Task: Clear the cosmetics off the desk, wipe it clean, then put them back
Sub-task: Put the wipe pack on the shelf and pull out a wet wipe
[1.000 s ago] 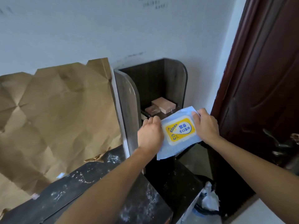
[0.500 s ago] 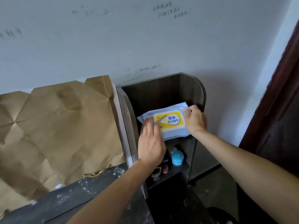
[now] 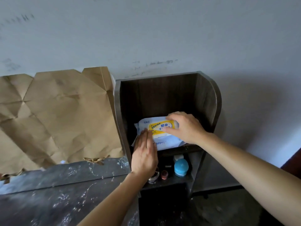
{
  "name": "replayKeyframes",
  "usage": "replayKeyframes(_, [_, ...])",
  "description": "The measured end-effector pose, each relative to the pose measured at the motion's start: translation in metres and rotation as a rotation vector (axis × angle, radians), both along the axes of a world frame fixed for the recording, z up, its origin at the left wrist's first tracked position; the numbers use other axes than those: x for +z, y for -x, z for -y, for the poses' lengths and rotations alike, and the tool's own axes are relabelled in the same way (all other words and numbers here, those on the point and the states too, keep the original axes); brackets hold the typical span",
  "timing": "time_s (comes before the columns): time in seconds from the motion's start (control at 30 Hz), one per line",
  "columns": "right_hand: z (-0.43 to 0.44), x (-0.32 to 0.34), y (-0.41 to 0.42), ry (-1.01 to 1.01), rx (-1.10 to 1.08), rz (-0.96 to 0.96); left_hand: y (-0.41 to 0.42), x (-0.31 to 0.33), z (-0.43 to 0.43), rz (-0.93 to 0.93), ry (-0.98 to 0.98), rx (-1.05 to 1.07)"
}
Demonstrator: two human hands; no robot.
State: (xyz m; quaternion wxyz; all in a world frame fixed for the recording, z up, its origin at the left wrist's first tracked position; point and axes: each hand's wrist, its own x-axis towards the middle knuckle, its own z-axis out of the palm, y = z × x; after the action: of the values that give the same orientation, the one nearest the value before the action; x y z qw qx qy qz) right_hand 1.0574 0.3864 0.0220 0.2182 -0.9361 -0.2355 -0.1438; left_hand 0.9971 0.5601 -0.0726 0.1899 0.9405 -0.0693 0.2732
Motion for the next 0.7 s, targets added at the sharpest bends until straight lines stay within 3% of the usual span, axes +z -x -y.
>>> replayKeyframes(0.1, [0.006,-0.001,-0.003,0.167,0.077,-0.116,0.000,-0.004,0.005,0.001,0.023,0.028])
replayKeyframes(0.43, [0.005,-0.003,-0.018,0.321,0.103,-0.124,-0.001,-0.010,0.001,0.008,0.041,0.012])
replayKeyframes(0.5, [0.004,0.002,-0.018,0.295,0.092,-0.139,0.002,-0.011,-0.001,0.005,0.032,-0.004])
replayKeyframes(0.6, [-0.001,0.010,-0.024,0.098,0.009,-0.252,0.004,-0.014,-0.007,0.004,-0.019,-0.026])
replayKeyframes(0.7, [-0.008,0.012,-0.036,0.113,-0.092,-0.123,0.003,-0.011,-0.008,0.032,-0.003,-0.035])
